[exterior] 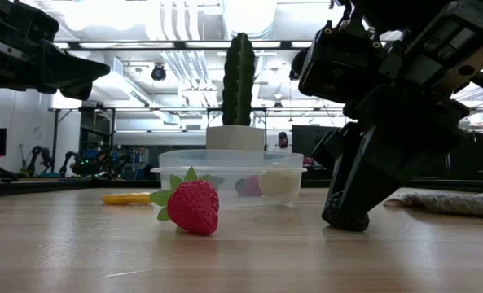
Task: Pick and placing Produce into tupperware
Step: Put the blackberry into the transparent container
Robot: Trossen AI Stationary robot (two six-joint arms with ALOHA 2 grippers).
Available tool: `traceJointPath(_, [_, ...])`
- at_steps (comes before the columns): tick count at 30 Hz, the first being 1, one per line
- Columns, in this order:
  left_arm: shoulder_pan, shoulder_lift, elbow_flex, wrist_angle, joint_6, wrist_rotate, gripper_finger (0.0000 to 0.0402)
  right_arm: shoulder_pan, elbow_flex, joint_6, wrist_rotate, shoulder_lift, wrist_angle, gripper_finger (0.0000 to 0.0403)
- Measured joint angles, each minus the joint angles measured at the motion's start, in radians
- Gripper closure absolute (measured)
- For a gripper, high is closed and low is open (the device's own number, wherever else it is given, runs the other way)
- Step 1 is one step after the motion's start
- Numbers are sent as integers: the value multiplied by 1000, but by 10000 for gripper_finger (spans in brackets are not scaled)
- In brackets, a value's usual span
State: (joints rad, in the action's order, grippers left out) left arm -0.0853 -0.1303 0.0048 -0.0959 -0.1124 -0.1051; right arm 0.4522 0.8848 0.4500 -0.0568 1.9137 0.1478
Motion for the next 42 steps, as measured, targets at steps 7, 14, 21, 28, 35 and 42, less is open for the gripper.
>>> traceJointPath(7, [0,0,0,0,0,0,402,0,0,-10,-10,-1,0,316])
traceJointPath(14, [0,1,0,0,0,0,402,2,-4,-56,-36,-30,-16,319])
traceJointPath(21, [0,1,0,0,0,0,402,-14,-8,-102,-9,-63,-36,321])
traceJointPath(28, [0,1,0,0,-7,0,402,-51,-4,-102,27,-91,-34,322])
traceJointPath(35, [0,2,0,-1,-8,-1,402,-61,38,-142,33,-92,-42,324])
traceJointPath(42, [0,2,0,-1,-8,-1,402,-130,133,-218,43,-95,-140,329])
